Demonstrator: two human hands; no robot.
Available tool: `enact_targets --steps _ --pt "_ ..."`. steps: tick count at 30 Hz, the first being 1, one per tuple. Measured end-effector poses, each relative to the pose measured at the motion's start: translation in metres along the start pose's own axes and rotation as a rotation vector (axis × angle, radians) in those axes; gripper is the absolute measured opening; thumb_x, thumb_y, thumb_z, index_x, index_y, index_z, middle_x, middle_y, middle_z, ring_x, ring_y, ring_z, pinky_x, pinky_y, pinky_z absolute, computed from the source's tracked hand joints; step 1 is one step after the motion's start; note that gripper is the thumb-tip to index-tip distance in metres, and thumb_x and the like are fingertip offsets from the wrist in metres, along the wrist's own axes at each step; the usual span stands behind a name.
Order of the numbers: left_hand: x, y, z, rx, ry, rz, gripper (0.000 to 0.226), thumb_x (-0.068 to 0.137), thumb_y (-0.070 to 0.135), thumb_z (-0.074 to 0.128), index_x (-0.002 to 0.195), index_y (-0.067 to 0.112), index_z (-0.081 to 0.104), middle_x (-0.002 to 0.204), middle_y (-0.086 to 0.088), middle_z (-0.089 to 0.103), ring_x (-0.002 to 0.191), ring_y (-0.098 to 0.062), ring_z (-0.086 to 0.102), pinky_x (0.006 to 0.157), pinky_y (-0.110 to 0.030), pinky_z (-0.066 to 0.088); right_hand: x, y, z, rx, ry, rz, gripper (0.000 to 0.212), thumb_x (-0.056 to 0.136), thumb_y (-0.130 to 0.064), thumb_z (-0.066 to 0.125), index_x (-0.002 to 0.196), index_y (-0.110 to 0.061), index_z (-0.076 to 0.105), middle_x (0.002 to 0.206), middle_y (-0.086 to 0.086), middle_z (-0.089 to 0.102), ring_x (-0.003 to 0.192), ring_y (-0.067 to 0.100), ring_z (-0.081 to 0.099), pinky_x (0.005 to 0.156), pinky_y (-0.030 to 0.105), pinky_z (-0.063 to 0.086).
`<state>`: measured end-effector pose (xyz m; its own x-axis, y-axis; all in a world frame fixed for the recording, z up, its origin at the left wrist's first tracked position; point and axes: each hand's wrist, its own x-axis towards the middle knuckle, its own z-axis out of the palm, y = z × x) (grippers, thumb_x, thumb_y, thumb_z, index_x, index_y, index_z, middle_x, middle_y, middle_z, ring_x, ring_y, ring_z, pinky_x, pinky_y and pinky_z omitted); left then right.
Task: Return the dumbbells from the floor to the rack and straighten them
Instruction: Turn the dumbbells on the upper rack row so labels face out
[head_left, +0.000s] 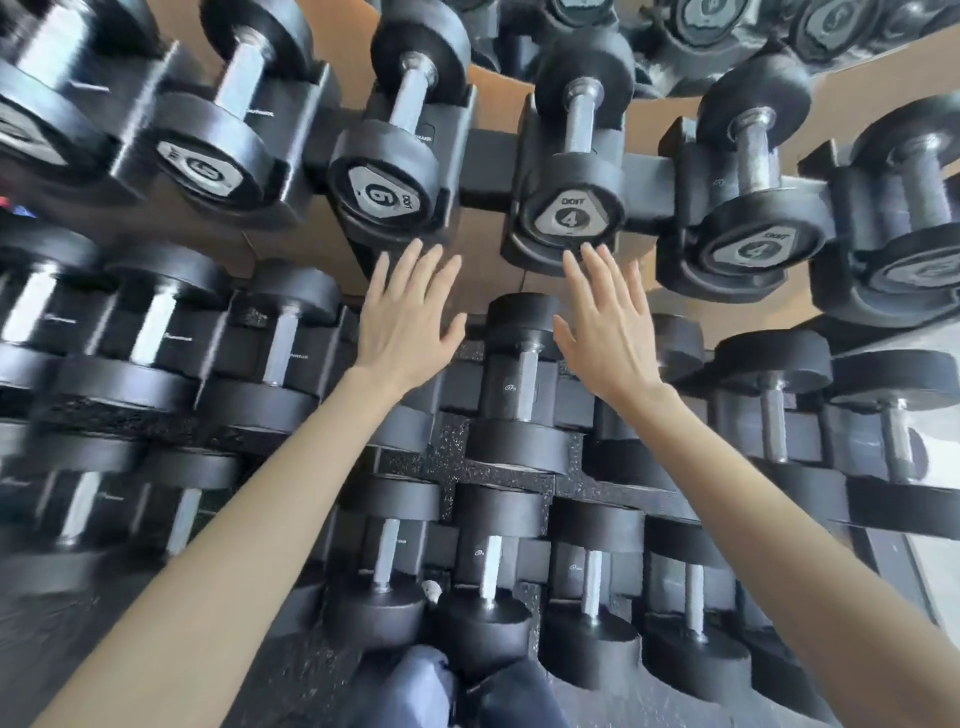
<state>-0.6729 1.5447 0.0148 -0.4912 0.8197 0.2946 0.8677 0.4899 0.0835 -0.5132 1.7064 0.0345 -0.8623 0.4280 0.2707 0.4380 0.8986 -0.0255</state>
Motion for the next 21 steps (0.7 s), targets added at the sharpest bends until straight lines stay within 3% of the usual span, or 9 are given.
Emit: enact_targets --steps 12,21 --pt "-0.070 -0.029 -0.022 0.064 0.014 -0.160 0.057 0.090 0.035 0.042 0.142 0.012 0.038 0.148 -0.012 0.039 0.139 -0.029 0.030 0.115 -0.048 0.017 -0.007 -0.061 0.011 0.094 -0.053 -0.159 0.062 0.089 -0.023 0.052 0.143 -0.006 0.026 0.148 0.018 0.030 0.139 0.031 0.024 0.113 0.050 0.017" --pt "-0.072 -0.078 -0.019 0.080 -0.020 -0.120 0.057 0.090 0.033 0.047 0.143 0.013 0.036 0.148 -0.012 0.038 0.140 -0.029 0.028 0.115 -0.048 0.017 0.022 -0.101 0.032 0.147 -0.061 -0.150 0.063 0.091 -0.022 0.052 0.144 -0.006 0.023 0.150 0.017 0.028 0.139 0.030 0.023 0.115 0.047 0.015"
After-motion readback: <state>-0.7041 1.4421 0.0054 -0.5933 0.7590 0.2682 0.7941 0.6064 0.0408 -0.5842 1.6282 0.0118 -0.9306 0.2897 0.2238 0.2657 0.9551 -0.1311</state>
